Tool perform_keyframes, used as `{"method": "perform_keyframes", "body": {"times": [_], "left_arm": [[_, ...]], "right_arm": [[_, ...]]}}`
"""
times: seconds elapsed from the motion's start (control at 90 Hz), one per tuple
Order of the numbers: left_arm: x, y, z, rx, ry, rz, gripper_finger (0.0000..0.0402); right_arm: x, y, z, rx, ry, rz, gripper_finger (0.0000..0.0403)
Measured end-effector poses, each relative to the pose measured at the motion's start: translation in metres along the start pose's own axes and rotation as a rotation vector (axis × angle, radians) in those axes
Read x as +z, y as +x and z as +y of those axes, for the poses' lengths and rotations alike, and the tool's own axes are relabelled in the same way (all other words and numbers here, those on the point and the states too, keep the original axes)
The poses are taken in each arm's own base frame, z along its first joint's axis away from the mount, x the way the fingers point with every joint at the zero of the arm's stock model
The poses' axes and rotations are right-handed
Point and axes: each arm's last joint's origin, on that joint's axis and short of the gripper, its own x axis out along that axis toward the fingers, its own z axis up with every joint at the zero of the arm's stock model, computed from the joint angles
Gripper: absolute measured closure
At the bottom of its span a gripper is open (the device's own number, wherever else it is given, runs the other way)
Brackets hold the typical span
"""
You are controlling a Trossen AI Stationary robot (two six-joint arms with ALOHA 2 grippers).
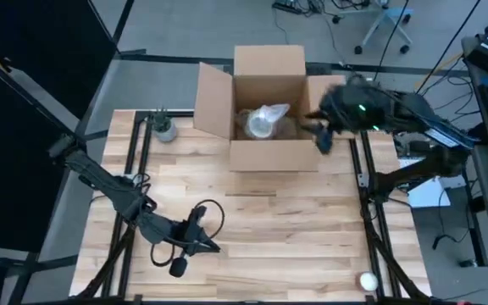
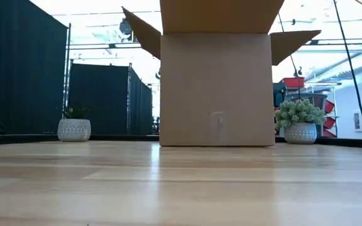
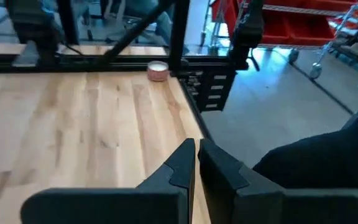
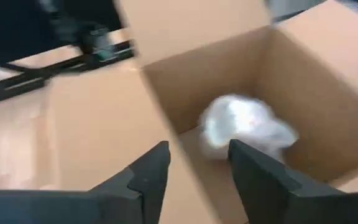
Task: Wrap mug
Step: Return to Home Position
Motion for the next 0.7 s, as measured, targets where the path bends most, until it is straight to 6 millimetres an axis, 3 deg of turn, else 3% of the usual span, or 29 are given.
{"method": "perform_keyframes", "body": {"times": [0.344, 0.7], "left_arm": [[-0.022, -0.028, 0.012, 0.014, -0.028, 0.012, 0.0391], [-0.043, -0.034, 0.025, 0.06, -0.048, 0.028, 0.0391]], "right_arm": [[-0.105, 0.008, 0.021, 0.234, 0.094, 0.009, 0.0393], [-0.192, 0.054, 0.02, 0.35, 0.09, -0.041, 0.0402]]}}
